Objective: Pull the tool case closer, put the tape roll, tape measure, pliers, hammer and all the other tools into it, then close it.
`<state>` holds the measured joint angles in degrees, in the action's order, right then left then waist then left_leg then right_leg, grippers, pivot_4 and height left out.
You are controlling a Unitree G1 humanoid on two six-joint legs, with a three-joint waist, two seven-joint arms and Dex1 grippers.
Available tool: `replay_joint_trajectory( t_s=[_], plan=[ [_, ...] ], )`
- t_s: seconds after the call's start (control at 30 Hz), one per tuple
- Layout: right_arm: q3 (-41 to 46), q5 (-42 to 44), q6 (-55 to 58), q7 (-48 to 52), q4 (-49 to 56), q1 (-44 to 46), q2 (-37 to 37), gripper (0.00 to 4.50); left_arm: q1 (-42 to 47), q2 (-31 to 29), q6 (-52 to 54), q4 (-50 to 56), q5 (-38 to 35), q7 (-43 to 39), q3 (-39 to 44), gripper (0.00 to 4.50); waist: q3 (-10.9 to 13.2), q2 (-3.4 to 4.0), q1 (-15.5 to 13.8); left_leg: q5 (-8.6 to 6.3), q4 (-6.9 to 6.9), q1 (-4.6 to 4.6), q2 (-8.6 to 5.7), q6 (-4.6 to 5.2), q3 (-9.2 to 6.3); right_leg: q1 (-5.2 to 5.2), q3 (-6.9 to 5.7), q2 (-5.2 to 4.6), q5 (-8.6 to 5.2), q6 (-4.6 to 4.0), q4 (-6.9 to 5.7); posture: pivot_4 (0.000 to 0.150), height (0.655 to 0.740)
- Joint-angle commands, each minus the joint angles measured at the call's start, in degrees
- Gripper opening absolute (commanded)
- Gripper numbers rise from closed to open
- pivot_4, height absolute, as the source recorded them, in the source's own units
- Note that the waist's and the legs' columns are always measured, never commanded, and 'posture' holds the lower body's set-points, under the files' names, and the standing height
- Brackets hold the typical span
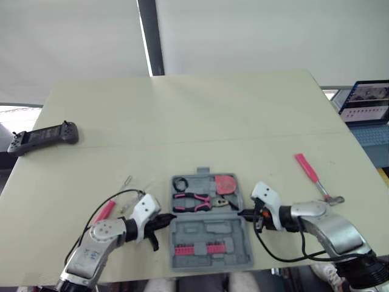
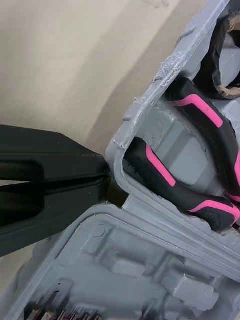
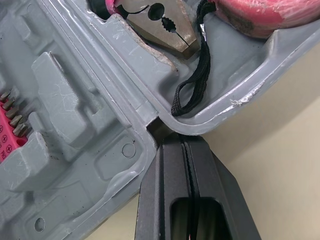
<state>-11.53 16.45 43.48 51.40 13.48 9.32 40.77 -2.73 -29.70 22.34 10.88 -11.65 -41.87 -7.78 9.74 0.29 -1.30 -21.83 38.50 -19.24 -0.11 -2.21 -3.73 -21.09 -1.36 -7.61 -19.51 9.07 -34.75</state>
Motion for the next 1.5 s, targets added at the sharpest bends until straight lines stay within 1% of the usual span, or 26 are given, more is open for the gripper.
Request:
replay_joint_trajectory(
  t_s=[0.03,0.83,1.5],
  plan=[
    [-0.4,-0.6,-1.5,-1.0,0.0,0.7,-1.1,0.0,0.8,0.5,-1.0,-0.9,0.4,1.1,0.8,0.14,0.0,0.0,0.0,0.0,0.0,0.0,0.0,0.0,0.0,0.0,0.0,0.0,0.0,0.0,0.0,0.15,0.74],
    [0.3,-2.6,-2.1,-2.9,-1.6,2.1,-4.1,0.0,2.7,1.6,-2.9,-4.9,1.4,2.5,1.8,0.14,0.0,-0.02,0.2,0.01,0.05,0.01,0.01,-0.03,-0.01,-0.02,-0.01,0.01,0.0,0.0,-0.01,0.15,0.74],
    [-0.3,-4.4,-3.3,-2.9,-3.8,3.5,-5.6,0.0,2.3,1.5,-3.0,-5.0,1.4,3.0,2.4,0.14,-0.1,0.0,0.2,0.03,0.12,0.02,0.01,-0.05,-0.01,-0.04,0.0,0.01,0.0,0.0,-0.01,0.15,0.74]
  ],
)
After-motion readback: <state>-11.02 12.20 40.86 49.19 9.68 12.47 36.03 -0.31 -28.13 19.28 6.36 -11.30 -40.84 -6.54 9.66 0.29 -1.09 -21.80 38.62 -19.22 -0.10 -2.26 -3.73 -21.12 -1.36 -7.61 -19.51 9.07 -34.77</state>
